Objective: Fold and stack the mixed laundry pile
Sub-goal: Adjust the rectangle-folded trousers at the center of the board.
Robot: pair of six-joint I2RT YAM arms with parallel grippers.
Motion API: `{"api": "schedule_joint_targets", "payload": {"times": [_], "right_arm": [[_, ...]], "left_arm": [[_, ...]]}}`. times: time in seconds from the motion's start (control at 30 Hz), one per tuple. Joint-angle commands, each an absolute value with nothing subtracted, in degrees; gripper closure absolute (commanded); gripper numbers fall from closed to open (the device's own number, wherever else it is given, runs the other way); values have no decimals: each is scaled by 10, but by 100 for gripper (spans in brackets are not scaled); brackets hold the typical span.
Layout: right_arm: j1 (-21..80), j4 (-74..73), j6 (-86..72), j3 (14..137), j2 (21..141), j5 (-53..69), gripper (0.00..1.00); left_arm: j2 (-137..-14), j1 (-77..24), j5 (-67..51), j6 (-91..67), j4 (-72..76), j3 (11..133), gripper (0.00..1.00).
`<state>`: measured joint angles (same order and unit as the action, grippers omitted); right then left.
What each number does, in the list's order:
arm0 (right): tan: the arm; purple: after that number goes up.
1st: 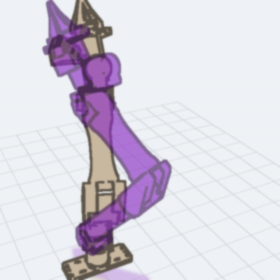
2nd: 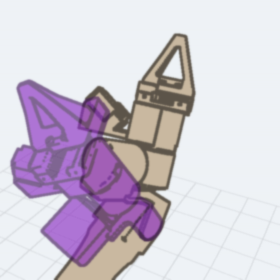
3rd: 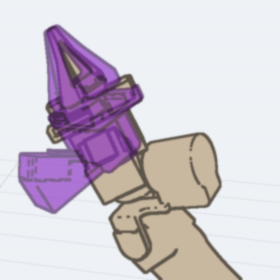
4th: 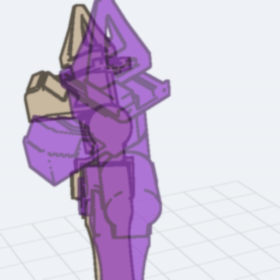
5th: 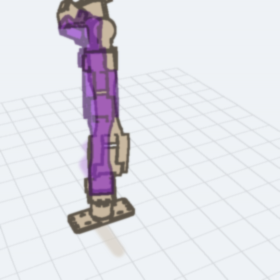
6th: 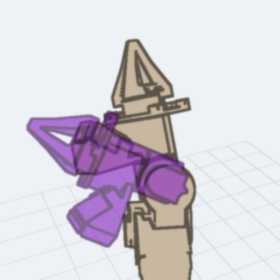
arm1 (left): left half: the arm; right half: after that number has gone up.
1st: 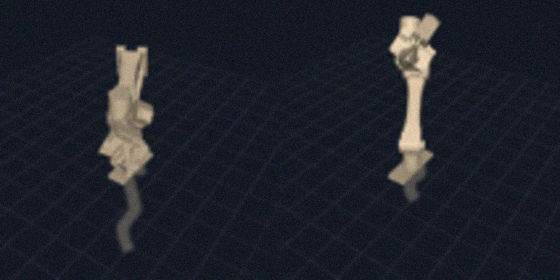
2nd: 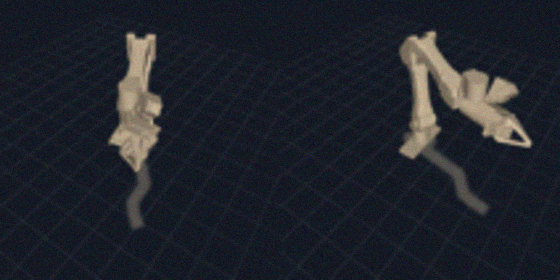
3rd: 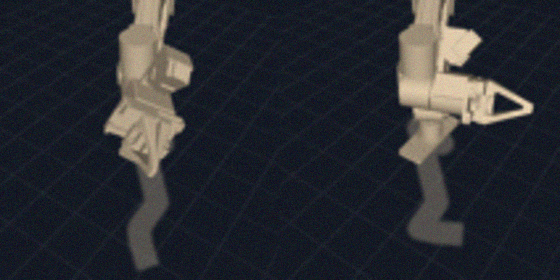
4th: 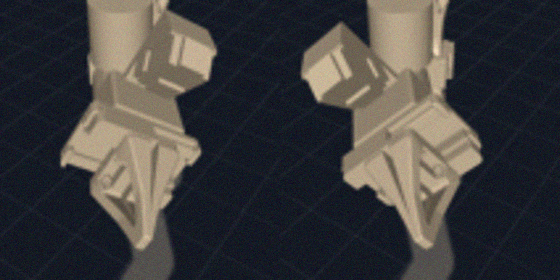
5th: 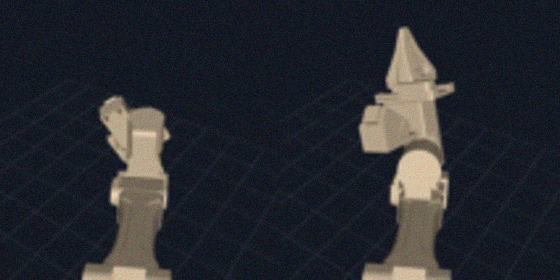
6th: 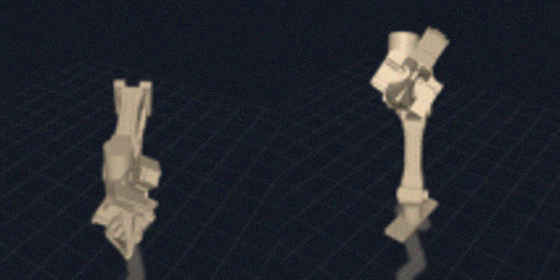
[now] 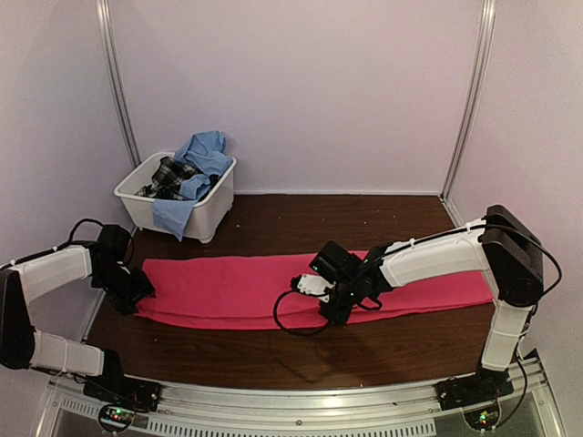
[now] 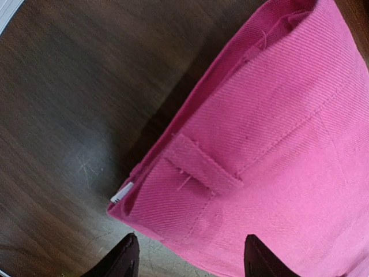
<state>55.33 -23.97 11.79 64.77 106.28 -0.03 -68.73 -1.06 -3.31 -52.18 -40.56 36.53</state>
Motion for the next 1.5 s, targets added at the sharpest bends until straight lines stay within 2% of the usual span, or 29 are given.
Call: {"api": "schedule_joint_targets", "payload": {"times": [0.0,0.13,0.43,0.53,0.63,1.03,1.2,1.33,1.47], "right_arm": [[555,-258,113,663,1067,-32,100],[555,-261,113,665,1066,-33,100],[554,-263,109,662,1058,-33,100],[554,-263,109,662,1057,-34,100],[555,-266,110,665,1055,-40,100],[555,-313,116,696,995,-64,100],[556,-344,116,700,948,-34,100],[562,-345,116,677,919,7,100],[566,-327,110,647,944,31,100]], "left_arm": [[-693,-5,-19,-514,-382,375,37],[-704,-5,-9,-514,-375,369,40],[-742,9,-9,-515,-361,377,58],[-741,9,-9,-513,-356,378,72],[-729,10,-10,-514,-357,382,100],[-657,11,-9,-490,-428,482,100],[-630,15,-9,-476,-478,523,100],[-609,20,-9,-468,-505,521,100],[-600,23,-8,-465,-512,487,100]]}}
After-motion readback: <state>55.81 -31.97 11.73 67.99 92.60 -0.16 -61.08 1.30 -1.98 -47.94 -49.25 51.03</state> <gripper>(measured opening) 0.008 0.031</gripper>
